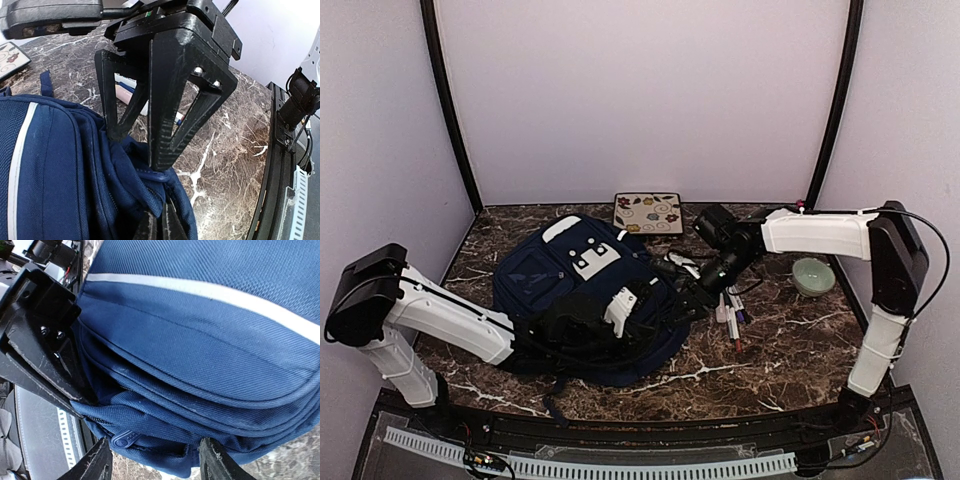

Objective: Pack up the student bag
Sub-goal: Grab the largest pocket of the student bag.

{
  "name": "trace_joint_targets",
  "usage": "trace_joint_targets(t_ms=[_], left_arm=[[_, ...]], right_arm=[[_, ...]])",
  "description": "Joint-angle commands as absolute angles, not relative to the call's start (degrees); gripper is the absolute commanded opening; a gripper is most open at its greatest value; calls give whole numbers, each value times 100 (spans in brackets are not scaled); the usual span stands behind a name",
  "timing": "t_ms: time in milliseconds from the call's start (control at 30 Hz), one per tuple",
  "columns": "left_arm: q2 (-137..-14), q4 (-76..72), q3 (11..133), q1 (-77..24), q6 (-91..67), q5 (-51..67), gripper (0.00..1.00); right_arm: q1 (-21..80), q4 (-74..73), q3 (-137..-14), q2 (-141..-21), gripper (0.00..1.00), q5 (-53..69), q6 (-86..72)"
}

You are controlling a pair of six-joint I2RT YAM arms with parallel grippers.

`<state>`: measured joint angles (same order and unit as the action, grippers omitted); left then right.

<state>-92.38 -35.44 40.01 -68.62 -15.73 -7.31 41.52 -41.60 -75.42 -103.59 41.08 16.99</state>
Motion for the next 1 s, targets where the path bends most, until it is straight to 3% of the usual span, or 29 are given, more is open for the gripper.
trace_joint_targets(t_ms=[0, 233, 467, 767, 967], left_arm=[[-9191, -4505, 4191, -6838, -1625, -661, 0], [-9198, -4592, 4120, -6838, -1636, -798, 0], [-9153, -4885, 3932, -6838, -1802, -1174, 0], [-9330, -4965, 4066, -6838, -1899, -1122, 0], [-9440, -5133, 4122, -6838, -1866, -919, 0]], right_arm=[[4292, -4387, -7612, -10424, 60, 4136, 1533], [4324, -4510, -7579, -10583, 60, 4669, 1533], [4345, -3766, -7044, -9892, 59, 4288, 961], [4421, -3846, -7281, -10217, 56, 4290, 853], [4437, -3747, -7301, -10379, 47, 4318, 844]])
